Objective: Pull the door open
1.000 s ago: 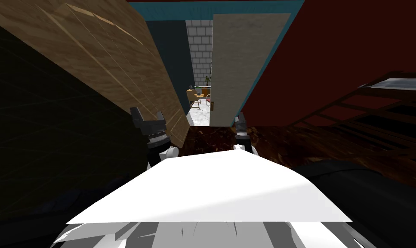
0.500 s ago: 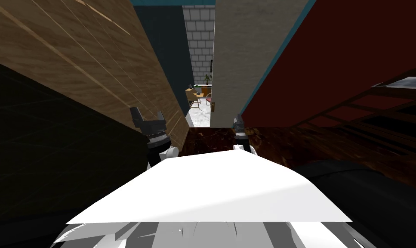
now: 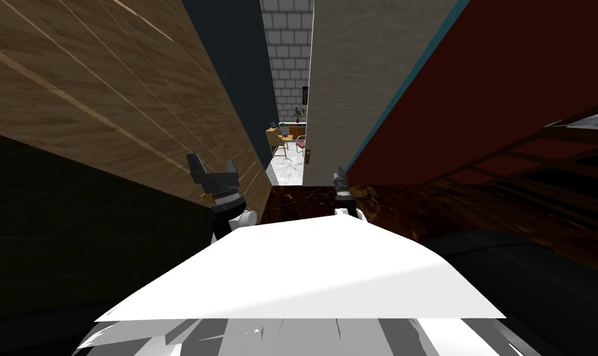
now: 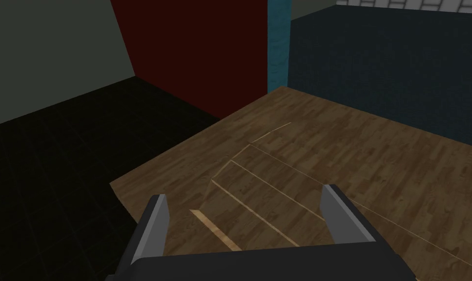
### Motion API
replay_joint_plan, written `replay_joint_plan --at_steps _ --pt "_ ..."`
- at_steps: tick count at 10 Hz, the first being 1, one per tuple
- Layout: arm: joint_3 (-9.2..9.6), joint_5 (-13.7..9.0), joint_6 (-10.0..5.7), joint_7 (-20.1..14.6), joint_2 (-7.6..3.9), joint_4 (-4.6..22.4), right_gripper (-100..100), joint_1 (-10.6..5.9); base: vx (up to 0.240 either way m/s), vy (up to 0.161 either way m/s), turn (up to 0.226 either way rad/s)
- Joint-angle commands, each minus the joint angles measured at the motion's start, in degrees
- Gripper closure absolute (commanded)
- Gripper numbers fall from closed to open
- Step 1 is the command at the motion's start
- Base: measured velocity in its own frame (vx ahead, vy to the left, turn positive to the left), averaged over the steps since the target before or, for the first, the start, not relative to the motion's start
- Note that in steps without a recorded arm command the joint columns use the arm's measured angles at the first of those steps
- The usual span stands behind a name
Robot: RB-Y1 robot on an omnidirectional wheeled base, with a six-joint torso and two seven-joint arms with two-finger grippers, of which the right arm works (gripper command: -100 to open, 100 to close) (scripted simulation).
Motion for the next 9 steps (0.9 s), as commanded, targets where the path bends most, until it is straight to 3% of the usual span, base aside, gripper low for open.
replay_joint_plan --at_steps 1,9 --pt "-0.05 0.5 0.34 -1.8 -0.42 1.3 -100 -0.15 0.201 0.037 -0.022" --pt "-0.63 3.0 1.12 -10.0 -2.28 10.4 -100 -2.37 0.184 0.041 -0.02"
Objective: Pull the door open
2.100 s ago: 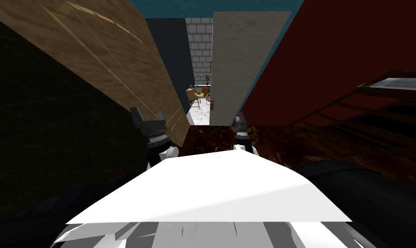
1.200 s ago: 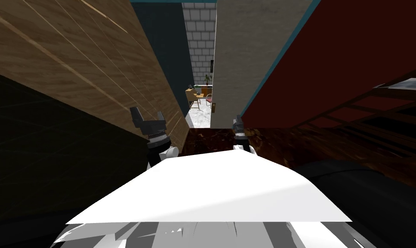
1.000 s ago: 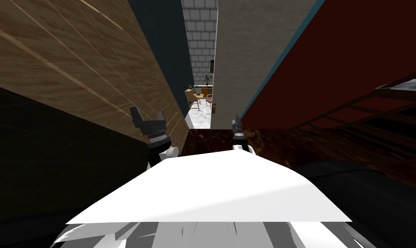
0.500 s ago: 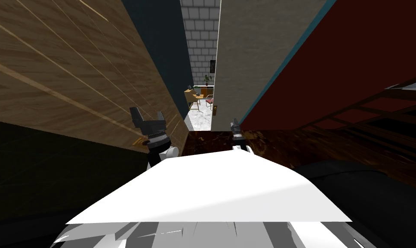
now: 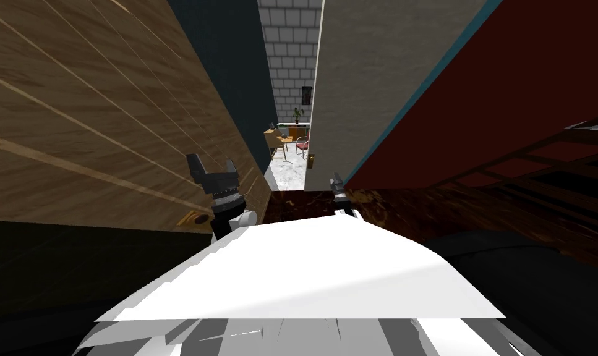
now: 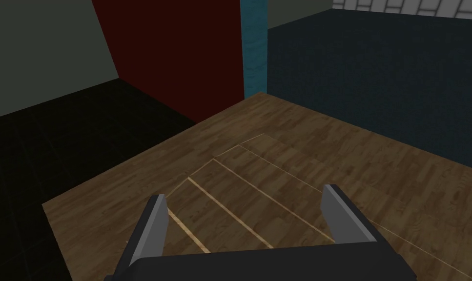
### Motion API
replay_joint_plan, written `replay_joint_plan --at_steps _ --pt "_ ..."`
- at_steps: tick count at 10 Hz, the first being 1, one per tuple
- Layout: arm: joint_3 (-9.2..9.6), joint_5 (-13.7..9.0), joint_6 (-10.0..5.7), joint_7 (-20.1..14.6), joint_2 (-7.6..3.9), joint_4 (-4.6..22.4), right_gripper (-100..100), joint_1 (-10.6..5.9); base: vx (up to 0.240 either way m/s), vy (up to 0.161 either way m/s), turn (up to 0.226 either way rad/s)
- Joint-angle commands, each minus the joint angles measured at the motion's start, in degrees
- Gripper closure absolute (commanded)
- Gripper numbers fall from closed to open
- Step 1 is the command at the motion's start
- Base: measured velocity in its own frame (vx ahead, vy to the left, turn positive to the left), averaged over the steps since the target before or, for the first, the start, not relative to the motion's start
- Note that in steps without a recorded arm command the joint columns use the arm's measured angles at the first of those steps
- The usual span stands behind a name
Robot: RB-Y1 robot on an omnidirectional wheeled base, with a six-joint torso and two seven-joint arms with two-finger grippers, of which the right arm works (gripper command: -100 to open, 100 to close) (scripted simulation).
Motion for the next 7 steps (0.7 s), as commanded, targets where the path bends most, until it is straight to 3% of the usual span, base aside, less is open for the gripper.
replay_joint_plan --at_steps 1,7 --pt "-0.02 0.6 0.52 -1.9 -0.31 1.6 -100 -0.33 0.196 0.032 -0.014" --pt "-0.43 2.4 1.08 -7.8 -1.5 8.1 -100 -1.91 0.184 0.038 -0.019"
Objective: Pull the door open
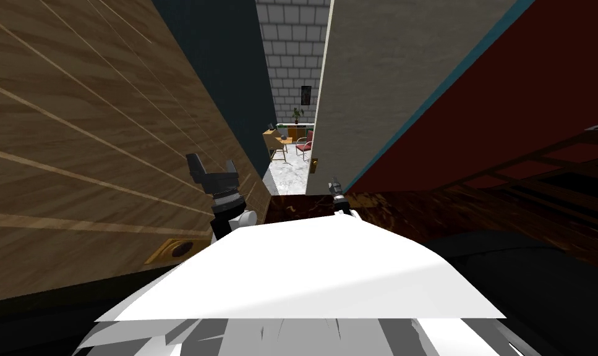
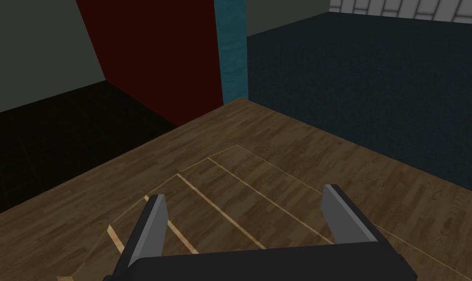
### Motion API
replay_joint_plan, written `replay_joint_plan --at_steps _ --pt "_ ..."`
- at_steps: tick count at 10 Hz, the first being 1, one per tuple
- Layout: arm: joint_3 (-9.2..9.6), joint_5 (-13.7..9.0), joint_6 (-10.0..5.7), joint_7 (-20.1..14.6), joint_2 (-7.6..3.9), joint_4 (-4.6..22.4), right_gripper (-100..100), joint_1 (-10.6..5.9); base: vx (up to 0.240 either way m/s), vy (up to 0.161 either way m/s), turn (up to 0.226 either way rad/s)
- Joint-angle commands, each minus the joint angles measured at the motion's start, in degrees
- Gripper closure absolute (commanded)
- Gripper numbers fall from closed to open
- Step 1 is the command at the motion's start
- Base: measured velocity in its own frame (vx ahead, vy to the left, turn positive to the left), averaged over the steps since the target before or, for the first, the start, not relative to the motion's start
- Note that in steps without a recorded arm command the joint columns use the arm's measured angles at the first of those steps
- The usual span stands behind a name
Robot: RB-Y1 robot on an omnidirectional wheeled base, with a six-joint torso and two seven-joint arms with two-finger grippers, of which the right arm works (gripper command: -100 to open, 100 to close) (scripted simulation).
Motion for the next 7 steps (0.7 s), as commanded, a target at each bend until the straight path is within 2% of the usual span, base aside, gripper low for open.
replay_joint_plan --at_steps 1,7 --pt "-0.13 0.3 -0.2 -1.3 -0.16 1.6 -100 -0.24 0.163 0.032 -0.008" --pt "-0.48 1.8 0.27 -6.3 -1.11 7.1 -100 -1.59 0.184 0.037 -0.015"
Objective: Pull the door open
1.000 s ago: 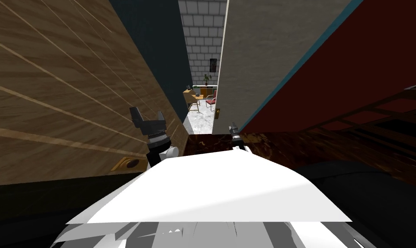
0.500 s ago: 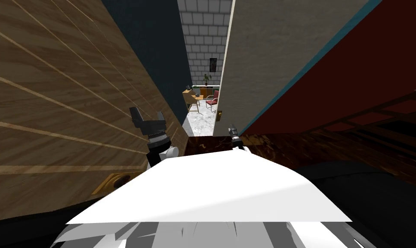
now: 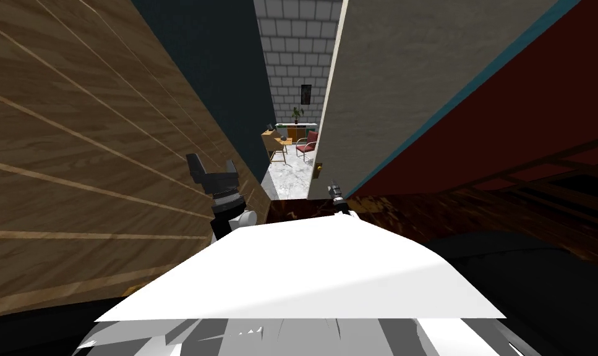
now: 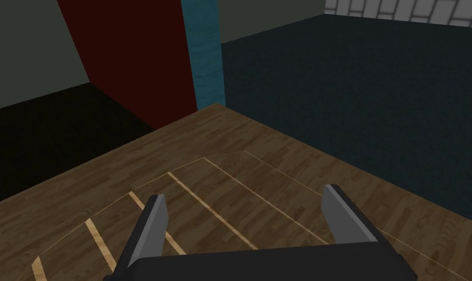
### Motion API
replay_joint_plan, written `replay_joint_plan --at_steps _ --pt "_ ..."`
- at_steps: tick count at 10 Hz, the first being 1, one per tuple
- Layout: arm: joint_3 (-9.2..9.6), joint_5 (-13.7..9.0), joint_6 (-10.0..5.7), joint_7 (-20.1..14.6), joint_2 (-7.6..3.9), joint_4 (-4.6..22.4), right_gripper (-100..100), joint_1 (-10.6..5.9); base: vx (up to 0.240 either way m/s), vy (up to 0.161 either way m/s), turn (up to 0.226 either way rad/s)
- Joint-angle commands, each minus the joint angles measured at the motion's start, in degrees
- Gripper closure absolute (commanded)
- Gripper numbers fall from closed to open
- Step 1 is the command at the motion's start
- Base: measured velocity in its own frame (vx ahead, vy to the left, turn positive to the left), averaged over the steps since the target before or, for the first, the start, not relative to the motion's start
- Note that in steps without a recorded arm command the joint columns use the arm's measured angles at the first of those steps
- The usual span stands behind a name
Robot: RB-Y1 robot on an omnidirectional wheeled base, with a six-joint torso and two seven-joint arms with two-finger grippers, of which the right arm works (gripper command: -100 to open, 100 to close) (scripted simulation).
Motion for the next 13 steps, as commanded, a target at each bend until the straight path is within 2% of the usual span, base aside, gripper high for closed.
replay_joint_plan --at_steps 1,4,6,12,13 --pt "-0.02 0.5 0.2 -1.5 -0.18 1.2 -100 -0.1 0.233 0.056 -0.015" --pt "-0.13 0.9 0.35 -3.1 -0.48 3.0 -100 -0.54 0.216 0.028 -0.01" --pt "-0.12 1.0 0.39 -3.1 -0.48 3.0 -100 -0.55 0.136 0.022 -0.003" --pt "-4.91 -2.2 0.87 -4.3 -4.13 9.0 -100 -4.87 0.186 0.027 0.127" --pt "-4.39 -1.8 0.7 -4.1 -3.61 8.5 -100 -4.43 0.095 0.0 0.029"
